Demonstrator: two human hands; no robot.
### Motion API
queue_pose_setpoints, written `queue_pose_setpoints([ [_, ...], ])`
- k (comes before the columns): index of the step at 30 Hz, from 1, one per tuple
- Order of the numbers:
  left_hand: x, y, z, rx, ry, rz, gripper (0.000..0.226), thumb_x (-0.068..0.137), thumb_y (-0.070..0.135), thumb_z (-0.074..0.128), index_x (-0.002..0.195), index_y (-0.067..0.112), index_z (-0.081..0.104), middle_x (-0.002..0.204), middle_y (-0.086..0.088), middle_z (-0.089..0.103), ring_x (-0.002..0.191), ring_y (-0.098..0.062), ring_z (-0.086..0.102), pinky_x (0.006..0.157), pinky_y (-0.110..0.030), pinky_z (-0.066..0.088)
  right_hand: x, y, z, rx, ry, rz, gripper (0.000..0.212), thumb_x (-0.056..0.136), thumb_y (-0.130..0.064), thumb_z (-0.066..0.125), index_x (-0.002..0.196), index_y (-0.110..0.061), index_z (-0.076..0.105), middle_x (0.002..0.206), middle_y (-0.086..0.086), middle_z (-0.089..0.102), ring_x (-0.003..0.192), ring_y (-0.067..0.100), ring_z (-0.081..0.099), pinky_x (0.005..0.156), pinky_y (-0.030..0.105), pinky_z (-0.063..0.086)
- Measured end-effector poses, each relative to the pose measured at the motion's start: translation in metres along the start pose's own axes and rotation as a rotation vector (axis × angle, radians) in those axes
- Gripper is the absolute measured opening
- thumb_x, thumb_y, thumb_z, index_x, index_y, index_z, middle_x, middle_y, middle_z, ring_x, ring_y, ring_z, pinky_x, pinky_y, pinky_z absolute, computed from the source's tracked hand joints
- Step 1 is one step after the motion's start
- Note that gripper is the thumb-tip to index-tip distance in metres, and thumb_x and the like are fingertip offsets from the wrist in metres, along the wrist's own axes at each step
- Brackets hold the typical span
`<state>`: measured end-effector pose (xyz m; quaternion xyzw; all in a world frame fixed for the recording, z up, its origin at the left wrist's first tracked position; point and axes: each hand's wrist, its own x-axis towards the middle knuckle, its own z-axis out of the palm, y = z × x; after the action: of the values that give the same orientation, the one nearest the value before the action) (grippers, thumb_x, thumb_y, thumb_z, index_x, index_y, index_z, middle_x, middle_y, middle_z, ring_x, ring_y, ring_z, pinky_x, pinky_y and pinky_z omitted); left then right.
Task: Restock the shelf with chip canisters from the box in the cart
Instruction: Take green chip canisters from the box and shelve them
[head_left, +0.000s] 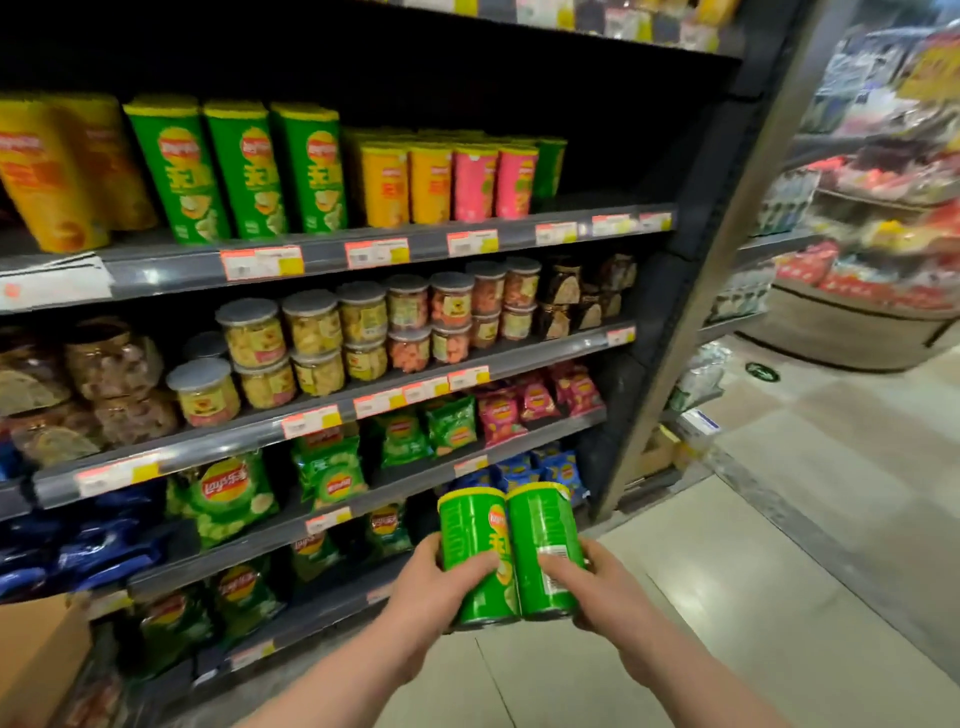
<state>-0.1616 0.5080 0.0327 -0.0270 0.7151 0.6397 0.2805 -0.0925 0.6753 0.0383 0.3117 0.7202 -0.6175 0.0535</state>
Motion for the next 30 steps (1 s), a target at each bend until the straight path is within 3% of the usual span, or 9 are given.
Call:
queue_pose_setpoints([
  [4, 0.015, 0.008, 0.024, 0.029, -0.045, 0.002, 0.048, 0.078, 0.029, 0.075, 0.117, 0.024, 0.048, 0.101, 0.002, 0.066, 0.090, -0.017, 0.067, 0.076, -0.033, 0.056, -0.001, -0.001, -0.024, 0.060, 0.046, -0.007, 0.025, 0.088, -0.033, 0.064, 0.109, -0.024, 0.054, 0.101, 0.000, 0.067, 0.082, 0.012, 0.063, 0.065, 0.023, 0.047],
  [10, 0.053, 0.027, 0.066, 0.041, -0.158, 0.007, 0.040, 0.081, 0.027, 0.073, 0.108, 0.027, 0.045, 0.100, 0.001, 0.065, 0.089, -0.018, 0.068, 0.073, -0.034, 0.058, 0.018, -0.007, -0.065, 0.097, 0.138, 0.020, 0.016, 0.088, -0.033, 0.064, 0.098, -0.026, 0.054, 0.101, 0.000, 0.067, 0.084, 0.014, 0.062, 0.073, 0.029, 0.047],
  [12, 0.069, 0.037, 0.082, 0.029, -0.193, 0.010, 0.036, 0.081, 0.026, 0.073, 0.104, 0.028, 0.045, 0.099, 0.001, 0.065, 0.087, -0.017, 0.068, 0.063, -0.028, 0.056, 0.031, -0.014, -0.080, 0.109, 0.163, 0.018, 0.020, 0.086, -0.035, 0.065, 0.100, -0.025, 0.056, 0.100, 0.001, 0.068, 0.082, 0.015, 0.062, 0.073, 0.029, 0.046],
  [15, 0.102, 0.056, 0.104, 0.032, -0.234, 0.023, 0.041, 0.080, 0.025, 0.074, 0.114, 0.021, 0.051, 0.101, 0.000, 0.067, 0.085, -0.015, 0.069, 0.056, -0.020, 0.052, 0.054, -0.029, -0.102, 0.130, 0.204, 0.016, 0.026, 0.084, -0.038, 0.066, 0.103, -0.025, 0.055, 0.100, 0.001, 0.068, 0.084, 0.015, 0.063, 0.075, 0.029, 0.047],
  [19, 0.150, 0.083, 0.128, 0.030, -0.296, 0.052, 0.065, 0.063, 0.035, 0.084, 0.117, 0.016, 0.054, 0.101, -0.002, 0.070, 0.083, -0.016, 0.071, 0.072, -0.028, 0.058, 0.093, -0.048, -0.128, 0.157, 0.250, 0.016, 0.031, 0.088, -0.037, 0.062, 0.114, -0.024, 0.052, 0.103, 0.001, 0.067, 0.086, 0.014, 0.064, 0.073, 0.027, 0.048],
  [23, 0.191, 0.106, 0.147, 0.023, -0.363, 0.076, 0.040, 0.081, 0.012, 0.072, 0.116, 0.010, 0.052, 0.093, -0.002, 0.067, 0.063, -0.004, 0.069, 0.049, -0.016, 0.049, 0.126, -0.068, -0.144, 0.194, 0.268, 0.014, 0.041, 0.080, -0.042, 0.068, 0.112, -0.021, 0.054, 0.097, 0.003, 0.066, 0.075, 0.014, 0.058, 0.067, 0.027, 0.045],
  [26, 0.214, 0.119, 0.162, 0.010, -0.392, 0.088, 0.038, 0.083, 0.007, 0.069, 0.116, 0.009, 0.052, 0.092, -0.004, 0.067, 0.065, -0.008, 0.068, 0.046, -0.014, 0.048, 0.146, -0.077, -0.158, 0.205, 0.298, 0.016, 0.057, 0.062, -0.051, 0.062, 0.110, -0.022, 0.055, 0.099, 0.003, 0.067, 0.078, 0.015, 0.061, 0.069, 0.028, 0.046],
  [28, 0.225, 0.125, 0.172, -0.008, -0.393, 0.077, 0.043, 0.081, 0.012, 0.073, 0.119, 0.009, 0.052, 0.097, -0.006, 0.068, 0.074, -0.013, 0.068, 0.048, -0.015, 0.049, 0.157, -0.079, -0.169, 0.212, 0.295, 0.022, 0.056, 0.065, -0.051, 0.064, 0.113, -0.024, 0.054, 0.102, 0.002, 0.067, 0.083, 0.015, 0.063, 0.070, 0.027, 0.048],
  [30, 0.234, 0.131, 0.182, -0.011, -0.396, 0.080, 0.048, 0.078, 0.015, 0.077, 0.120, 0.007, 0.053, 0.098, -0.007, 0.069, 0.073, -0.014, 0.070, 0.050, -0.017, 0.050, 0.169, -0.079, -0.181, 0.225, 0.293, 0.018, 0.043, 0.080, -0.043, 0.068, 0.114, -0.023, 0.053, 0.103, 0.001, 0.067, 0.086, 0.015, 0.064, 0.072, 0.027, 0.049],
])
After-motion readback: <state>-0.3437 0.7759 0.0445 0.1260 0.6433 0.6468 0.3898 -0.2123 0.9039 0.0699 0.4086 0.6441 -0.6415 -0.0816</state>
